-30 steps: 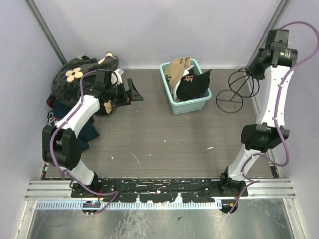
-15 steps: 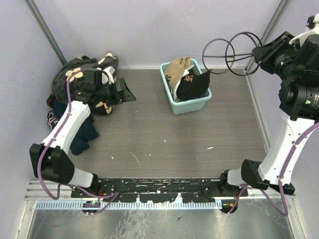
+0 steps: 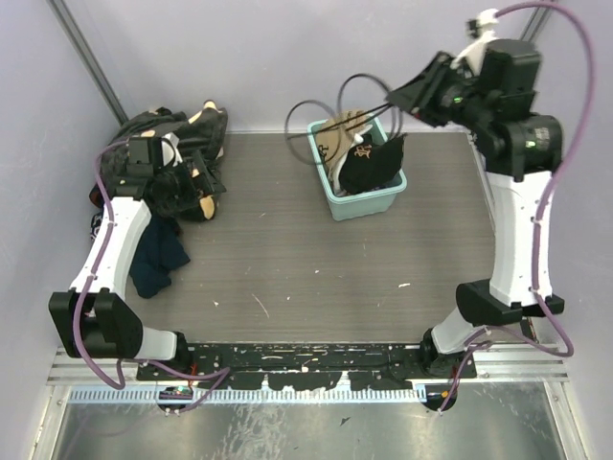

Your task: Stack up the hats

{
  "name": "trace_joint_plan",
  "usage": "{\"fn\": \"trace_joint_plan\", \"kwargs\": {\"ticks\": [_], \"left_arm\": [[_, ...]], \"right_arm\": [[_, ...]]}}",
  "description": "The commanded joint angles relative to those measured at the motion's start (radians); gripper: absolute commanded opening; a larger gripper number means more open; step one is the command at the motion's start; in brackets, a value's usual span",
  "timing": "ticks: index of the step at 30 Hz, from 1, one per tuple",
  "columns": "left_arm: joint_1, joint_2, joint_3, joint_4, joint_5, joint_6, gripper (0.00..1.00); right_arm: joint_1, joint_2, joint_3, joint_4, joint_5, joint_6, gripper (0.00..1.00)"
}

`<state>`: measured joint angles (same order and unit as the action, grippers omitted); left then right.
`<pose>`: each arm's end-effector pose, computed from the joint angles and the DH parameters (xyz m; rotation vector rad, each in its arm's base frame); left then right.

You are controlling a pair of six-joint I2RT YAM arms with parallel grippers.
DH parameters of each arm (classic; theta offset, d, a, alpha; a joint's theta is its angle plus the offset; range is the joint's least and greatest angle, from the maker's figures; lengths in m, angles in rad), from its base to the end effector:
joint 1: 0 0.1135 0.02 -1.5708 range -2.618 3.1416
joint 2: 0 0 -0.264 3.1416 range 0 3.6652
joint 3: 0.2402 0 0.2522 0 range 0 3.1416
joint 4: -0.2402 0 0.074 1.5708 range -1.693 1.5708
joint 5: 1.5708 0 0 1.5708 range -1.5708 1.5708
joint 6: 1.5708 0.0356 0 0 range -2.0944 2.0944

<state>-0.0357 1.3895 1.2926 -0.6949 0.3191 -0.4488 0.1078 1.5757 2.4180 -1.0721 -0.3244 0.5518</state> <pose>0.2972 -0.0218 0.3325 -0.3357 2.3720 -0.6088 0.2419 0.0376 0.5757 0.1721 1.8461 0.7569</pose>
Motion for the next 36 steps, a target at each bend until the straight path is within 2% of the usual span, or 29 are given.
{"fn": "trace_joint_plan", "kwargs": {"ticks": [1,7,10,15,20,23,24,26,30,36], "left_arm": [[0.043,-0.042,0.038,-0.052,-0.019,-0.013,0.98],[0.083,-0.059,0.05,-0.109,-0.047,-0.022,0.98],[0.109,-0.071,0.04,-0.121,-0.048,-0.031,0.98],[0.116,-0.087,0.034,-0.114,-0.019,-0.044,0.98],[0.115,-0.167,0.017,0.013,-0.04,-0.161,0.98],[0.116,-0.247,-0.067,0.157,-0.048,-0.237,0.98],[0.119,-0.258,-0.074,0.178,0.01,-0.198,0.98],[0.119,-0.233,-0.06,0.182,0.163,-0.104,0.98],[0.119,-0.198,-0.028,0.106,0.157,-0.082,0.98],[0.119,-0.182,-0.034,0.093,0.171,-0.096,0.98]], "right_arm": [[0.208,0.029,0.057,0.021,0.051,0.008,0.01],[0.405,0.174,0.188,-0.198,0.208,-0.025,0.01],[0.476,0.225,0.198,-0.279,0.274,-0.049,0.01],[0.532,0.278,0.196,-0.339,0.341,-0.079,0.01],[0.586,0.277,0.145,-0.327,0.328,-0.057,0.01],[0.653,0.246,0.028,-0.283,0.347,-0.047,0.01],[0.662,0.229,-0.022,-0.256,0.344,-0.045,0.01],[0.676,0.202,-0.1,-0.21,0.341,-0.044,0.01],[0.694,0.181,-0.19,-0.16,0.356,-0.049,0.01],[0.73,0.128,-0.354,-0.024,0.418,-0.054,0.01]]}}
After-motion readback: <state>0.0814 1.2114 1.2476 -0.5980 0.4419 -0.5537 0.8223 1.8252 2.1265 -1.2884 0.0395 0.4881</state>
